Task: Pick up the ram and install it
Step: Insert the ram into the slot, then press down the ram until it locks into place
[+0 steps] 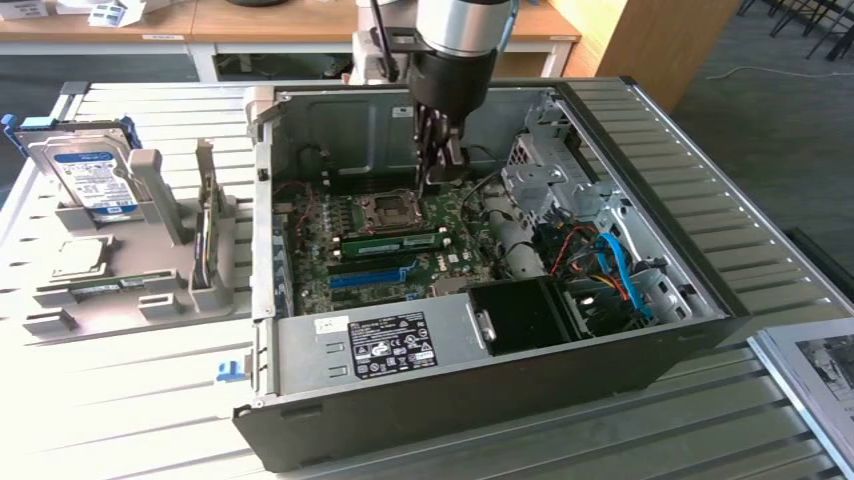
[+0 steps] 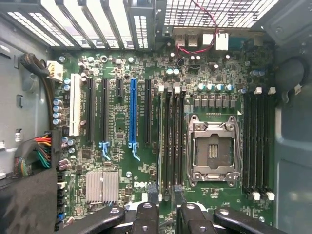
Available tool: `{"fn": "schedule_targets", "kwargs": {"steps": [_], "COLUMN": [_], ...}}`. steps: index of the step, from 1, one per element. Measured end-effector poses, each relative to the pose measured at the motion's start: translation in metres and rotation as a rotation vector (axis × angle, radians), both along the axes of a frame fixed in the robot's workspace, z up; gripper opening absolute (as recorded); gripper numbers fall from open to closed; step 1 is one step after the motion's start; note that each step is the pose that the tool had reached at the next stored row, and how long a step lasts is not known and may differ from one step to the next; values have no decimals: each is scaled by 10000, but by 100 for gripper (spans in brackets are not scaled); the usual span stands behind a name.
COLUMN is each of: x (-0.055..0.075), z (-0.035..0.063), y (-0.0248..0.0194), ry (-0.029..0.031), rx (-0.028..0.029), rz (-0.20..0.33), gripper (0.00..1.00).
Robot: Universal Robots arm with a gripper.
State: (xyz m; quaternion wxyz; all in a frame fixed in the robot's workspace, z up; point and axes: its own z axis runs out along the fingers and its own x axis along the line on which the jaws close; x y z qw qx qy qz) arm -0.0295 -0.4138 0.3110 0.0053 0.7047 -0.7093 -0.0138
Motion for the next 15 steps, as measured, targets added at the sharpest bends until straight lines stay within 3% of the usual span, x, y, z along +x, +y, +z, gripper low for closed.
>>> {"fn": "schedule_targets", "kwargs": {"steps": [8,15], "x": [2,2], "z": [91,94], "y": [0,0], "ry": [0,0], "rx": [1,0], "rz": [0,0], "gripper": [25,25]}}
